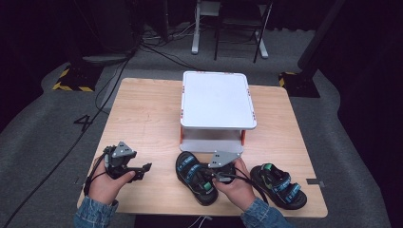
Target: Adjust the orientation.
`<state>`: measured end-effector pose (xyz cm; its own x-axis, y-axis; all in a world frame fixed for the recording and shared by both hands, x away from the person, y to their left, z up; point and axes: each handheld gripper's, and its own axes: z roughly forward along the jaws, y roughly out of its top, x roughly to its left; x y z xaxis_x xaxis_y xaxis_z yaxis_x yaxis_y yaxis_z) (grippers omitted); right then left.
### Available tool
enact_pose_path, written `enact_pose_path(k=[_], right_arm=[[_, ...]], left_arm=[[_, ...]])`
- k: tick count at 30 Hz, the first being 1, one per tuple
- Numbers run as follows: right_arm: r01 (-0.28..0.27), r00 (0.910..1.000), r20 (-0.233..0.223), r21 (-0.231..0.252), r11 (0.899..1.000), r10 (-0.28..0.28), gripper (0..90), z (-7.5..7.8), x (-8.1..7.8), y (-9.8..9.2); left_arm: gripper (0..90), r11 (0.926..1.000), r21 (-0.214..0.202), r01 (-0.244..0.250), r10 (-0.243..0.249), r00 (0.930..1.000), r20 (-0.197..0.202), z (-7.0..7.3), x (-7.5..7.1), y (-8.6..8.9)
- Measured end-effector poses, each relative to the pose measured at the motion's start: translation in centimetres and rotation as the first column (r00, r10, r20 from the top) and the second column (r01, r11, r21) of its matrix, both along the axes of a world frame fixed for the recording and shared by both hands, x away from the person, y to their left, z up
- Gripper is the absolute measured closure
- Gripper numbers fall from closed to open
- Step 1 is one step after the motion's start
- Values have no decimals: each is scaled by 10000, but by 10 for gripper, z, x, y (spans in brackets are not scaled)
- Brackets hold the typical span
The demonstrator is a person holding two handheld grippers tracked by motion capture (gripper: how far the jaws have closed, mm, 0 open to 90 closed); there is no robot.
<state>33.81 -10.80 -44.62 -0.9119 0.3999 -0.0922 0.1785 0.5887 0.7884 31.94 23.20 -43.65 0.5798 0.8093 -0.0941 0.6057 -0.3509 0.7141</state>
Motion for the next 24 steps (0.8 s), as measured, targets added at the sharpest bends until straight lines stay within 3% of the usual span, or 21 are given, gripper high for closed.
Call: enact_pose_path(k=[3, 5, 6, 8, 9, 10, 11, 12, 13, 14, 15, 16, 17, 18, 19, 21, 22, 24], right_arm=[[103, 9999, 50, 314, 9995, -105, 801, 3, 1, 1], [592, 9982, -5, 1091, 9923, -595, 801, 7, 8, -3], [592, 9982, -5, 1091, 9923, -595, 801, 7, 8, -3], [1035, 9943, 102, 1443, 9841, -1060, 800, 10, 14, -5], [1524, 9869, 288, 1539, 9763, -1586, 800, 13, 20, -7], [1524, 9869, 288, 1539, 9763, -1586, 800, 13, 20, -7], [2046, 9759, 456, 1494, 9674, -2134, 800, 13, 26, -9], [2046, 9759, 456, 1494, 9674, -2134, 800, 13, 26, -9], [2242, 9713, 460, 1511, 9628, -2334, 800, 13, 29, -10], [2681, 9594, 498, 1460, 9523, -2778, 800, 10, 37, -12], [2681, 9594, 498, 1460, 9523, -2778, 800, 10, 37, -12], [2971, 9505, 495, 1441, 9439, -3067, 799, 8, 42, -13], [3374, 9368, 424, 1527, 9289, -3472, 799, 4, 50, -15], [3374, 9368, 424, 1527, 9289, -3472, 799, 4, 50, -15], [3763, 9225, 257, 1626, 9121, -3852, 796, 0, 57, -16], [3889, 9178, 157, 1649, 9064, -3966, 794, -2, 59, -17], [4300, 9008, -93, 1573, 8890, -4341, 788, -8, 64, -21], [4546, 8894, -260, 1556, 8770, -4564, 772, -12, 67, -25]], left_arm=[[262, 9999, -56, -90, 90, 10000, 22, 1, 0, 3], [262, 9998, -91, -149, 149, 9999, 22, 0, 0, 4], [262, 9998, -91, -190, 190, 9998, 34, 0, 0, 4], [262, 9998, -85, -192, 192, 9998, -5, -1, 1, 4], [262, 9998, -98, -151, 151, 9999, -13, -1, 1, 4], [262, 9999, -86, -128, 128, 9999, -4, -1, 1, 3], [262, 9999, -82, -115, 115, 9999, -8, -1, 1, 3], [262, 9999, -94, -117, 117, 9999, -9, -1, 1, 3], [262, 9999, -97, -108, 108, 9999, -23, -1, 1, 4], [262, 9999, -115, -119, 119, 9999, -34, -1, 1, 5], [262, 9999, -115, -119, 119, 9999, -34, -1, 1, 5], [262, 9998, -119, -149, 149, 9999, -5, -1, 1, 5], [262, 9998, -148, -148, 148, 9999, -16, -1, 1, 6], [262, 9998, -148, -148, 148, 9999, -16, -1, 1, 6], [262, 9998, -150, -145, 144, 9999, -29, -1, 1, 6], [262, 9998, -157, -153, 153, 9999, 18, -1, 1, 6], [263, 9997, -181, -185, 185, 9998, -1, 1, 1, 7], [262, 9994, -229, -262, 262, 9997, 14, 1, 0, 8]])
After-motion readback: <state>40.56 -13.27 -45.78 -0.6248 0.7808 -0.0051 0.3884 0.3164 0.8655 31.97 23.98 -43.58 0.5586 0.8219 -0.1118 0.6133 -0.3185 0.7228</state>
